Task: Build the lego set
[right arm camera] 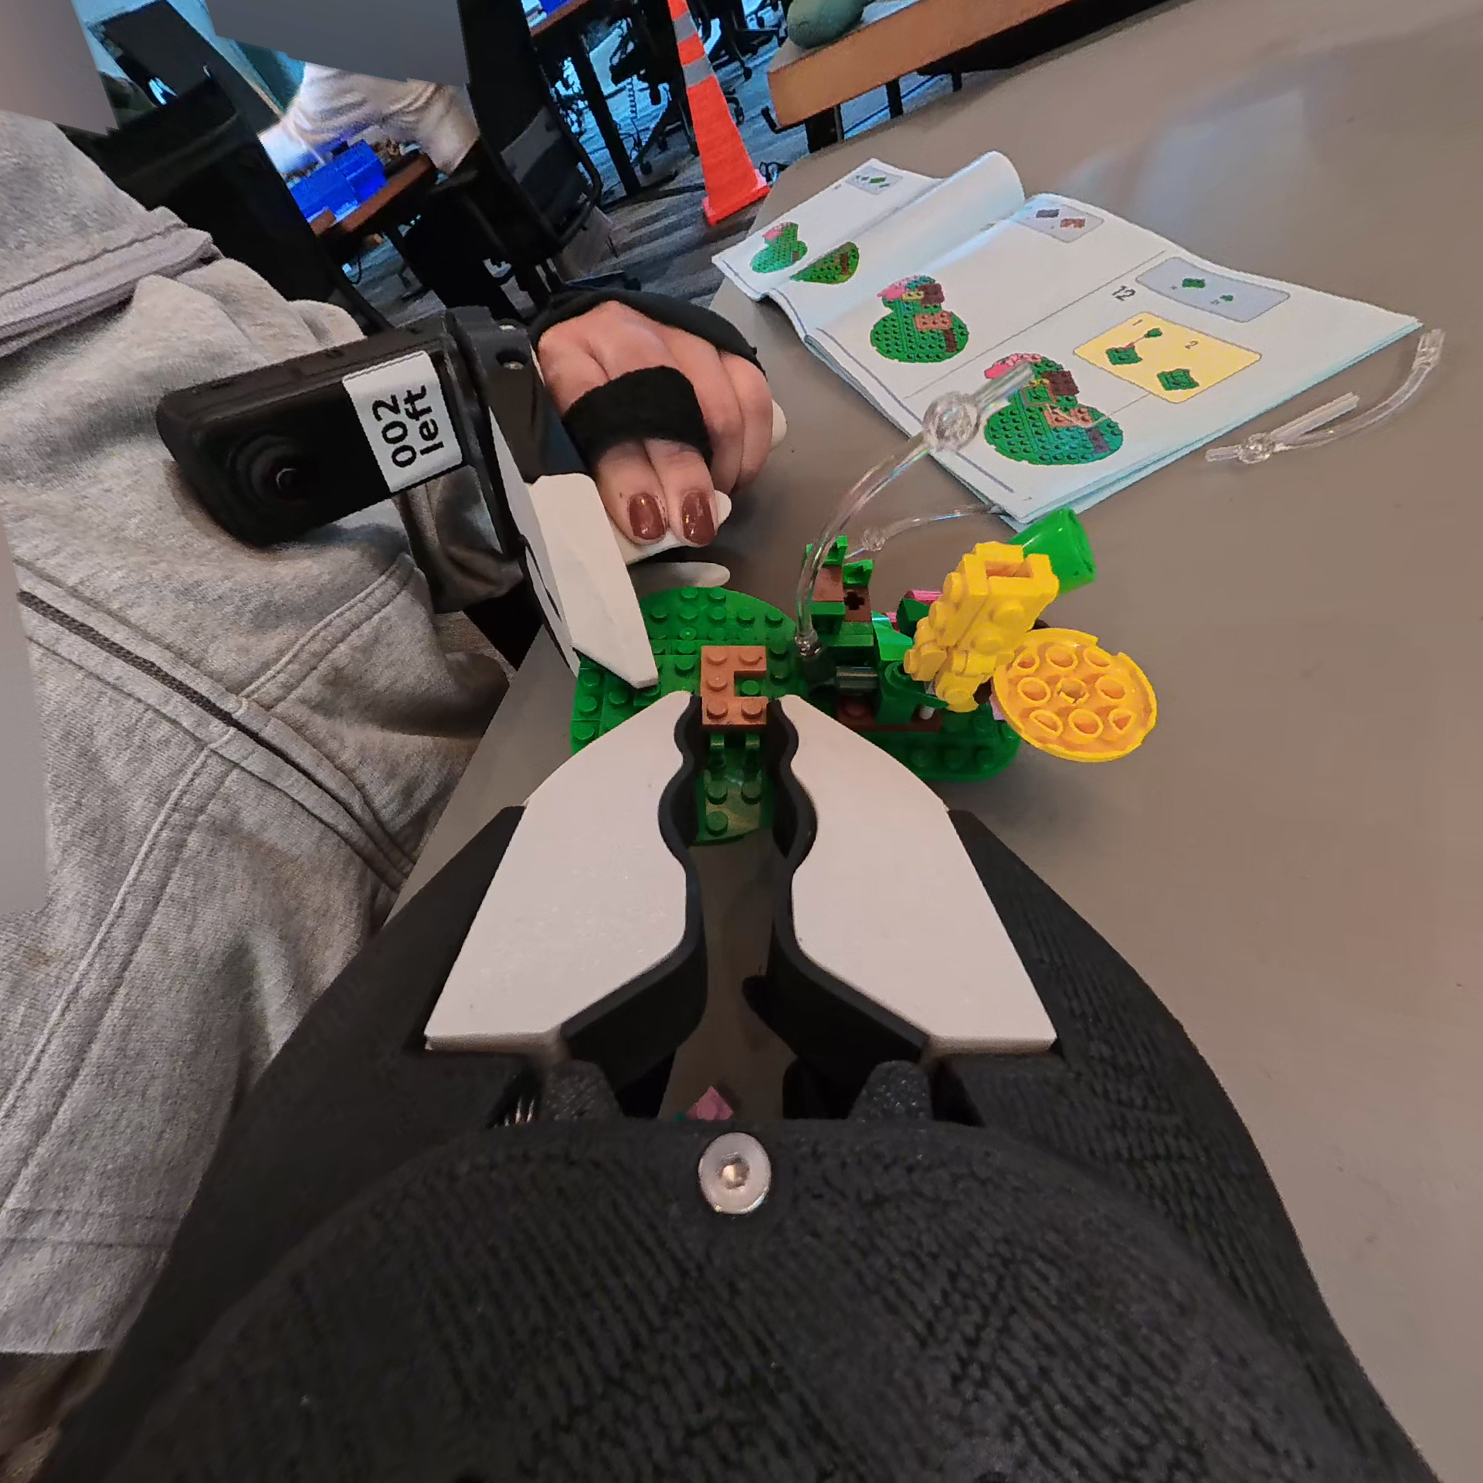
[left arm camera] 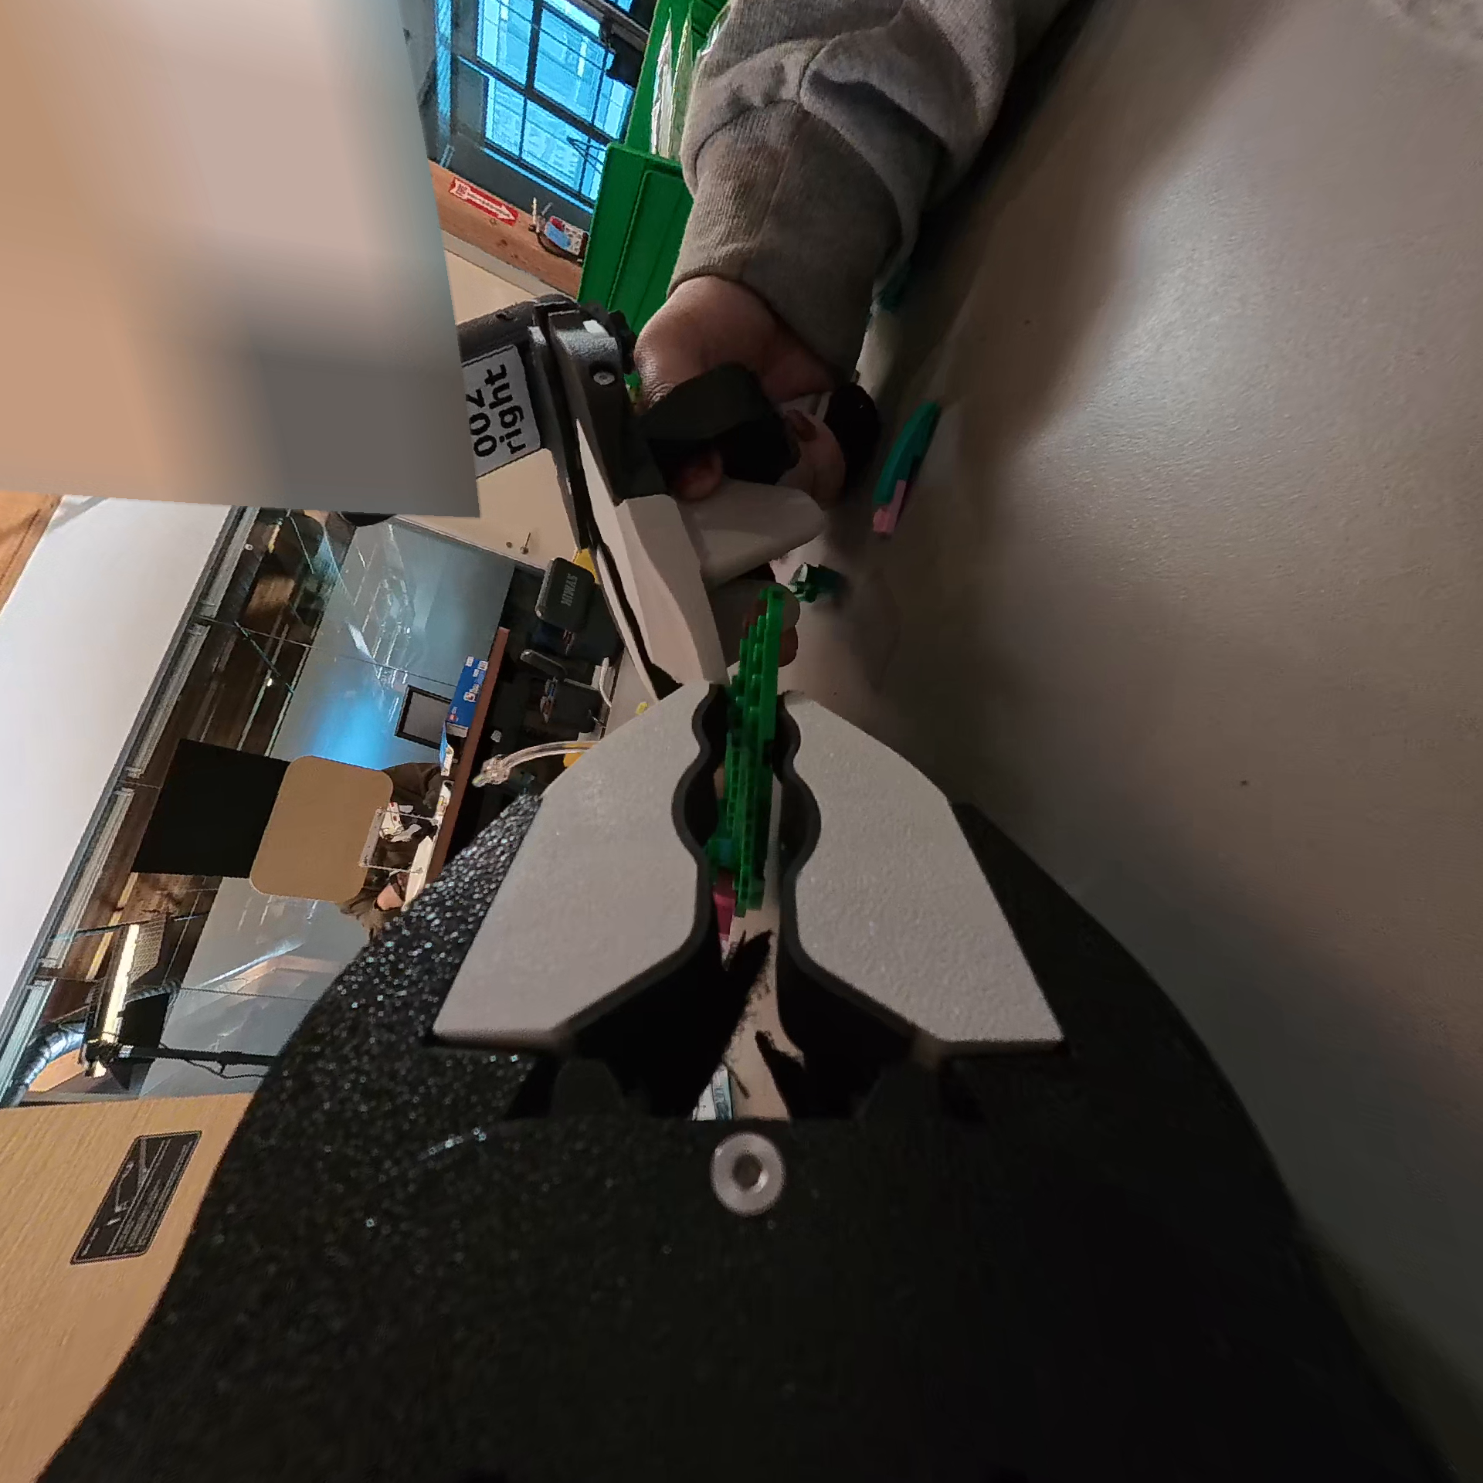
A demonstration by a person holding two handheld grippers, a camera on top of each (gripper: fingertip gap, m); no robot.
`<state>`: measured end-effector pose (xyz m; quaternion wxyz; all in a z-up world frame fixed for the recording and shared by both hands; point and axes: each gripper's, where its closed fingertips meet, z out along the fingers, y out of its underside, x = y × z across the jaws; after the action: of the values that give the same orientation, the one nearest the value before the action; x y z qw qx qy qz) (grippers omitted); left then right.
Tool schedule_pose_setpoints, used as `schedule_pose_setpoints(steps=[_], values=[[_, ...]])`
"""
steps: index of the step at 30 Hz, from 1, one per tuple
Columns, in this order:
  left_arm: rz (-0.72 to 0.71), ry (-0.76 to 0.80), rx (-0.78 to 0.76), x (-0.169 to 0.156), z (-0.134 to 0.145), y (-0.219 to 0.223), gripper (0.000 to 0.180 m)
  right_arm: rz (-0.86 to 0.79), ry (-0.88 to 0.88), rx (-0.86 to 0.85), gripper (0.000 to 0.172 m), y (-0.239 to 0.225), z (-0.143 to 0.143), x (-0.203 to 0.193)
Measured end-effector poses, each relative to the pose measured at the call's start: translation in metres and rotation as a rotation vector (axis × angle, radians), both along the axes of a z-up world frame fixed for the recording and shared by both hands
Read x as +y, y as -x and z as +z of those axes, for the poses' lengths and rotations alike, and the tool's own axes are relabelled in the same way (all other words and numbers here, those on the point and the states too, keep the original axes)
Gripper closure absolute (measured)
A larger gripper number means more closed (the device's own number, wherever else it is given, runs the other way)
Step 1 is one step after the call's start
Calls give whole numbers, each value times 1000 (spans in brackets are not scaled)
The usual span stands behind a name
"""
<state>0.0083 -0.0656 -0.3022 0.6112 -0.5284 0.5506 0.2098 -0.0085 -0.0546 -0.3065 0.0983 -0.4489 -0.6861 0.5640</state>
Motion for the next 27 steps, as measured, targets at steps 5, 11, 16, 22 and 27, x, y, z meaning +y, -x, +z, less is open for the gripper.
schedule_pose_setpoints(steps=[5,11,16,22,27], values=[[1,-9,-4,0,1,0,170,-2,4,12,159,0,1,0],[7,-17,-7,1,3,1,170,-14,0,30,159,1,3,0],[11,-23,-13,2,4,2,170,-21,-3,48,160,1,4,0],[23,-36,-13,3,5,3,170,-33,-10,77,160,1,7,1],[38,-46,-9,3,6,5,170,-48,-7,93,160,2,9,2]])
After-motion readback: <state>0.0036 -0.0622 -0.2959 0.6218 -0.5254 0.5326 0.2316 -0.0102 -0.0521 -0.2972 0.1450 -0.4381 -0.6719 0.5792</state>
